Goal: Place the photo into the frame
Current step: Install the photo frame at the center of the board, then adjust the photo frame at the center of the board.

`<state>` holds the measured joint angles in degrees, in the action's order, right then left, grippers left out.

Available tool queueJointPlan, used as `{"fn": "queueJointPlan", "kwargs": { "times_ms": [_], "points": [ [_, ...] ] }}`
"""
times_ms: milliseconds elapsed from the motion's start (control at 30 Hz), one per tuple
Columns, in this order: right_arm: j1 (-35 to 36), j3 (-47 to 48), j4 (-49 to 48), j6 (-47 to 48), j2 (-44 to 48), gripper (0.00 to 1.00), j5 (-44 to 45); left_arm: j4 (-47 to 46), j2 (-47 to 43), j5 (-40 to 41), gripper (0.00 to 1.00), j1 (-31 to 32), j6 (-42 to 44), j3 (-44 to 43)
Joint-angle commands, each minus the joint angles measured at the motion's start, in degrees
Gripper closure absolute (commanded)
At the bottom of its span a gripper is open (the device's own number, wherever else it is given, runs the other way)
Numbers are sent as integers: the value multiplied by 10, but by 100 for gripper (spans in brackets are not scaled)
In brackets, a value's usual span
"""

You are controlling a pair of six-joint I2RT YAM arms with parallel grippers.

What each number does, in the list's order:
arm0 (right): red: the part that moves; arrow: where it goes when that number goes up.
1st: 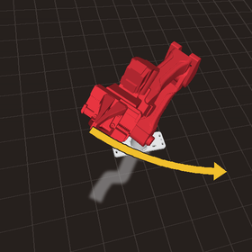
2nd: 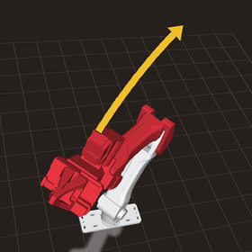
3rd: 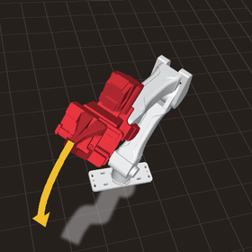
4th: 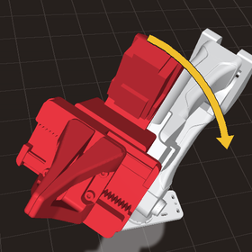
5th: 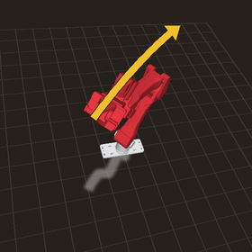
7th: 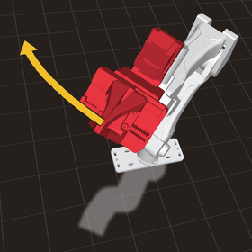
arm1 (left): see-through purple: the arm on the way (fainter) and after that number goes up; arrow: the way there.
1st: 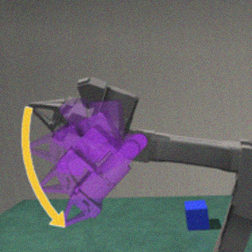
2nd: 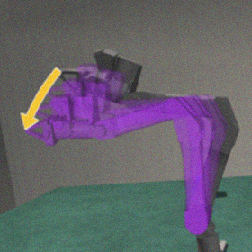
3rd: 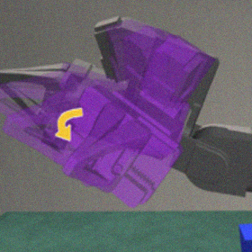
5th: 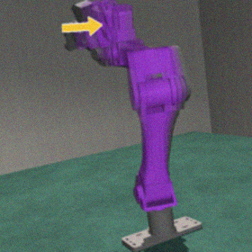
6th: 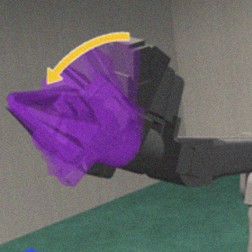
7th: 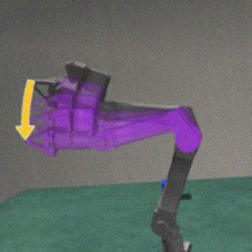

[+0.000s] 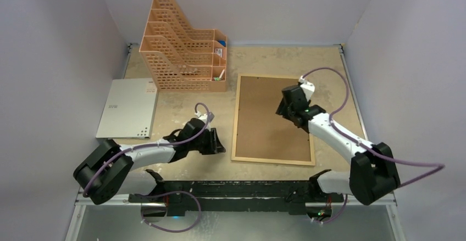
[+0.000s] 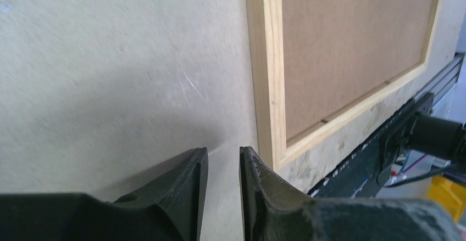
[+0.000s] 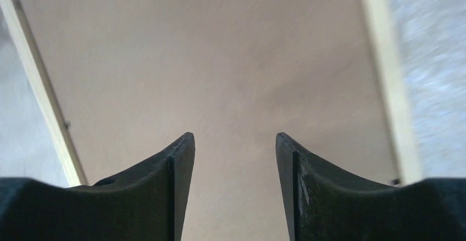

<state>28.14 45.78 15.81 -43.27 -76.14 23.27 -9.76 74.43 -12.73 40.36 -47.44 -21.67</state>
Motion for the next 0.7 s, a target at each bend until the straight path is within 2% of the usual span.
{"fn": "queueJointPlan", "kwargs": {
  "times_ms": [0, 133, 167, 333, 433, 667],
  "points": [
    [-72, -8, -18, 65, 27, 40, 55, 45, -29, 23, 70, 45, -6, -18],
    [-158, -15, -43, 86, 29, 31, 90, 87, -50, 34, 60, 107, -3, -21],
    [-174, -19, -75, 97, 32, 27, 75, 96, -61, 36, 59, 115, -7, -18],
    [-219, 2, -120, 89, -19, 22, 54, 75, -79, 20, 56, 141, -31, 8],
    [-237, 21, -117, 78, -68, 22, 51, 69, -49, 40, 65, 143, -51, 10],
    [-280, -22, -150, 75, -90, 23, 3, -21, 16, 51, 75, 156, -77, 8]
  ]
}}
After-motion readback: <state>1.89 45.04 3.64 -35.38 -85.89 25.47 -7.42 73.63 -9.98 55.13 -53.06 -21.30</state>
